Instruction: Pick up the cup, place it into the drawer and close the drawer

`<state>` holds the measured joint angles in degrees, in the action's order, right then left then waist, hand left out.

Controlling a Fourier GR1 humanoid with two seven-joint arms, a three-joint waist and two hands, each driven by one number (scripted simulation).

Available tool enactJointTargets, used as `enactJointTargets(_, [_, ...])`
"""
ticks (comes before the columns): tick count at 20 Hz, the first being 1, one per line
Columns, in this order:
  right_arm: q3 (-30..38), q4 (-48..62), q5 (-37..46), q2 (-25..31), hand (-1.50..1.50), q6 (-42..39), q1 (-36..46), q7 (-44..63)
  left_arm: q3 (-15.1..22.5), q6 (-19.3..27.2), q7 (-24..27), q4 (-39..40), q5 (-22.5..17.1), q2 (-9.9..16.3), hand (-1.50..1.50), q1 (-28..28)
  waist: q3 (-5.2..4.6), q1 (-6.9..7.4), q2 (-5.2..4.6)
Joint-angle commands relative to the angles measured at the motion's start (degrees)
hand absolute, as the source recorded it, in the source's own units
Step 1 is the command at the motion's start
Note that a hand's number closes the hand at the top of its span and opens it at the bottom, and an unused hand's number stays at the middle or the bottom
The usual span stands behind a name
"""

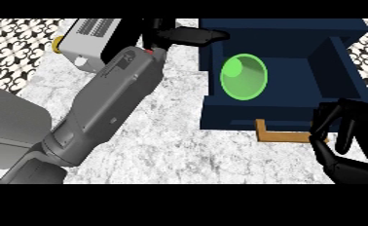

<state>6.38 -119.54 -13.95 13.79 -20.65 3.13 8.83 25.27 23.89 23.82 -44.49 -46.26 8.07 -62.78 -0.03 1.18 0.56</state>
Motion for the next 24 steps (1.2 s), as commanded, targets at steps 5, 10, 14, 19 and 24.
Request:
enactJointTargets(5, [-0.2,1.5,7.1,5.3,1.50,-3.4,1.1,0.5,-1.2,1.1,-7.0,-19.8,-0.8,11.0,-1.50,14.6,0.02,0.78,-0.01])
enactJointTargets(10, [-6.9,2.3,16.7,0.2,1.50,0.8,-0.5,0.4,-3.6,-2.2,-5.0,-30.4,-1.6,16.5,-1.50,29.2,0.02,0.47,-0.26])
enactJointTargets(14, [-8.2,6.4,24.0,2.4,1.50,0.0,0.0,-5.2,-6.3,-7.1,-5.1,-35.8,-2.9,21.1,-1.50,36.6,0.03,0.26,-0.41])
enactJointTargets(19, [-16.7,8.6,40.9,7.2,1.50,0.9,-1.3,-12.5,-6.6,-6.3,-5.0,-36.0,-2.6,20.0,-1.50,37.7,0.05,-0.30,-0.50])
enactJointTargets(24, [-18.1,21.4,49.4,7.1,1.50,7.3,1.1,-19.9,-8.8,-12.0,-2.5,-42.0,-2.7,23.7,-1.50,49.2,0.07,0.05,-0.51])
